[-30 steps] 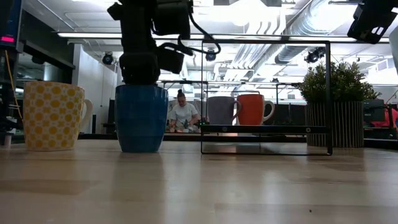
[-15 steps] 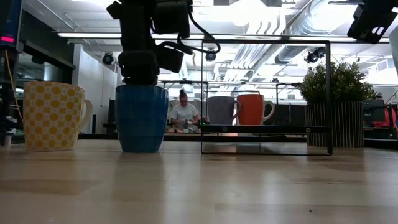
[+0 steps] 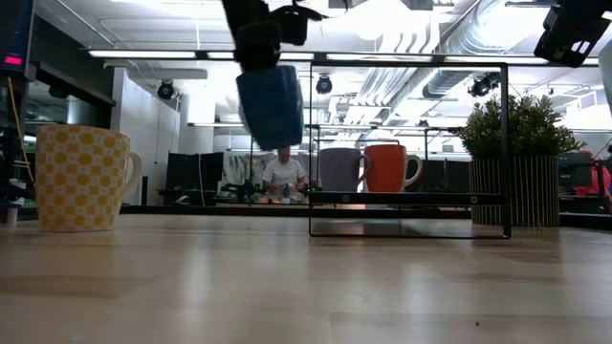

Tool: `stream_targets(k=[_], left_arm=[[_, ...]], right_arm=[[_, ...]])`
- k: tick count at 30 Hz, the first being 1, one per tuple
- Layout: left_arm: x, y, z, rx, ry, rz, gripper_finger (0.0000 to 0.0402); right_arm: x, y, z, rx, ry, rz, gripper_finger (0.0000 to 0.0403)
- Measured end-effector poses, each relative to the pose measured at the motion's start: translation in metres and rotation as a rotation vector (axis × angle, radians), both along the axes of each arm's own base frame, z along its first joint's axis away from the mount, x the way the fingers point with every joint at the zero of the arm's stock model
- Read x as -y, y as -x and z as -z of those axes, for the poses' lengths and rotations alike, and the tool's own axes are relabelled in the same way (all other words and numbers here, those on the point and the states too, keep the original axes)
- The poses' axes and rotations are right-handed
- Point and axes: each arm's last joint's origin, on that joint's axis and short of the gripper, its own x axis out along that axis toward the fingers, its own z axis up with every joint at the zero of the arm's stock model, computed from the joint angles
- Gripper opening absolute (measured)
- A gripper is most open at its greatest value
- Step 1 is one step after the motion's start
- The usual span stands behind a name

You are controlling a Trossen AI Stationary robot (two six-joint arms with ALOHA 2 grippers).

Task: Place coffee mugs
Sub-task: Put the dark blue mug on the shelf next to the light blue mug

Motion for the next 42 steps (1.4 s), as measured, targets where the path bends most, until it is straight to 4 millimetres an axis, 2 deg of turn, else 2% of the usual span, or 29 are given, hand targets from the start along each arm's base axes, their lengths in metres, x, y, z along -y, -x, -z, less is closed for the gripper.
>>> stream_targets(k=[3, 6, 12, 17, 28, 31, 36, 42], left_arm=[[-0.019, 0.001, -0.016, 0.049, -0.022, -0.036, 0.0005], [-0.033, -0.001, -0.019, 0.071, -0.029, -0.074, 0.0005], [-0.051, -0.024, 0.009, 0.094, 0.009, -0.111, 0.0005], [-0.054, -0.040, 0.019, 0.156, 0.000, -0.103, 0.0005], [-0.069, -0.050, 0.035, 0.185, 0.015, -0.141, 0.0004], [-0.072, -0.053, 0.029, 0.213, 0.014, -0.142, 0.0004], [-0.080, -0.060, 0.008, 0.271, -0.011, -0.147, 0.0004], [-0.091, -0.086, -0.002, 0.194, -0.029, -0.095, 0.0004]], right_arm=[[0.000, 0.000, 0.000, 0.000, 0.000, 0.000, 0.0065], [0.000, 0.000, 0.000, 0.002, 0.005, 0.006, 0.0065], [0.002, -0.001, 0.000, 0.018, 0.045, 0.050, 0.0065], [0.002, -0.001, 0.000, 0.017, 0.042, 0.052, 0.0065], [0.003, -0.001, 0.000, 0.026, 0.061, 0.070, 0.0065], [0.003, -0.001, -0.001, 0.029, 0.067, 0.077, 0.0065], [0.003, -0.001, -0.001, 0.034, 0.068, 0.080, 0.0065], [0.003, -0.002, -0.001, 0.043, 0.077, 0.095, 0.0065]])
